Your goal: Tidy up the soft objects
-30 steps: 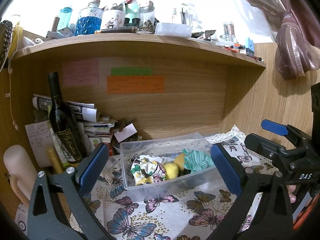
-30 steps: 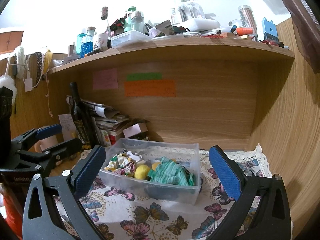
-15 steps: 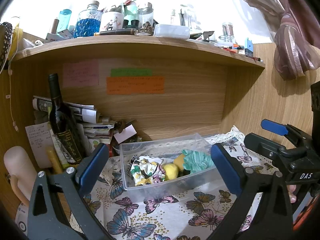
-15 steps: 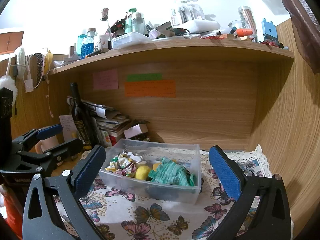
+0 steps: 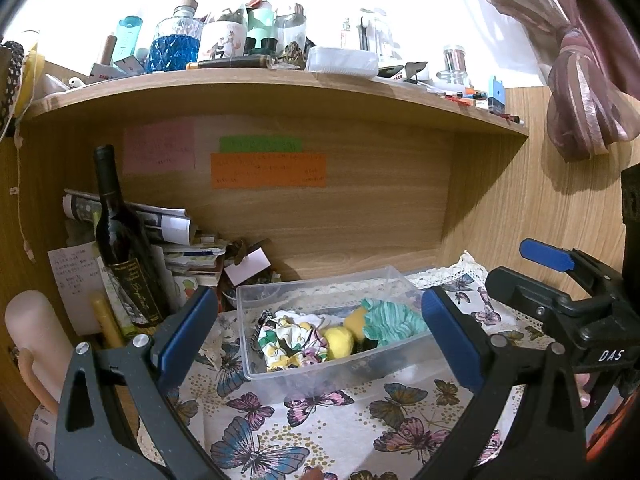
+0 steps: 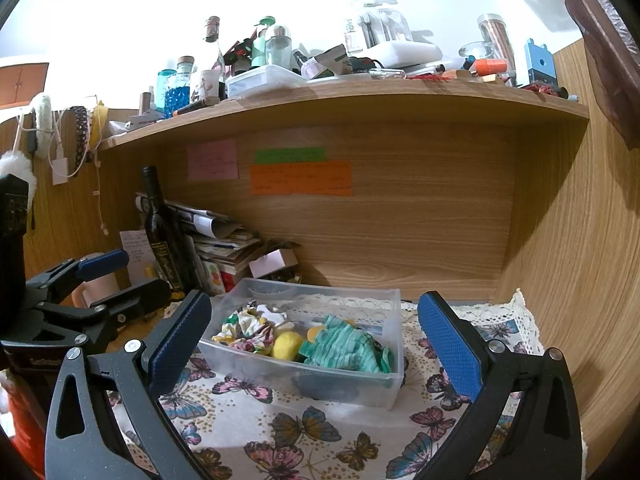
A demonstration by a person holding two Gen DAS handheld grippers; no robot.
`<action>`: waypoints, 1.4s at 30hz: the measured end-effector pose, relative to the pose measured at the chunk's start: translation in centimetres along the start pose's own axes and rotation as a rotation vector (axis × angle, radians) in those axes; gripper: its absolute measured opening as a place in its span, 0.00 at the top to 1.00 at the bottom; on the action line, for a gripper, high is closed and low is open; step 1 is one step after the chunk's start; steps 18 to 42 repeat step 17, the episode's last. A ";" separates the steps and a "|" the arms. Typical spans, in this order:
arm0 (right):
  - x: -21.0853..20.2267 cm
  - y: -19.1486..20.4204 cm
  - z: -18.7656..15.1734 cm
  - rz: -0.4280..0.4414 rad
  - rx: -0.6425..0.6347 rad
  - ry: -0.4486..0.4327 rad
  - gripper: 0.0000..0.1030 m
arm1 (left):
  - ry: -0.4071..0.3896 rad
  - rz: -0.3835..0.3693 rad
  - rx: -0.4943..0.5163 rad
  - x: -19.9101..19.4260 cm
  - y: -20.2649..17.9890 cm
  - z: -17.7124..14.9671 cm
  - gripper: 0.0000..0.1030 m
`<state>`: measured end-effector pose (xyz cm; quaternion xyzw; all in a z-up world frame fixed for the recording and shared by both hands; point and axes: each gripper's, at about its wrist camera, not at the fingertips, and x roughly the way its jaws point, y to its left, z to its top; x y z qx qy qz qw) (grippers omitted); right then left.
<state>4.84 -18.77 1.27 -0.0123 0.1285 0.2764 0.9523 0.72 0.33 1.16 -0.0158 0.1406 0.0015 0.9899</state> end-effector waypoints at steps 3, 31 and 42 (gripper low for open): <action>0.0 0.0 0.0 0.003 0.000 0.002 0.00 | 0.006 -0.005 -0.003 0.1 0.0 0.0 0.00; 0.6 0.4 -0.2 0.004 0.003 0.015 0.00 | 0.020 -0.014 -0.013 0.4 0.2 -0.1 0.00; 0.6 0.4 -0.2 0.004 0.003 0.015 0.00 | 0.020 -0.014 -0.013 0.4 0.2 -0.1 0.00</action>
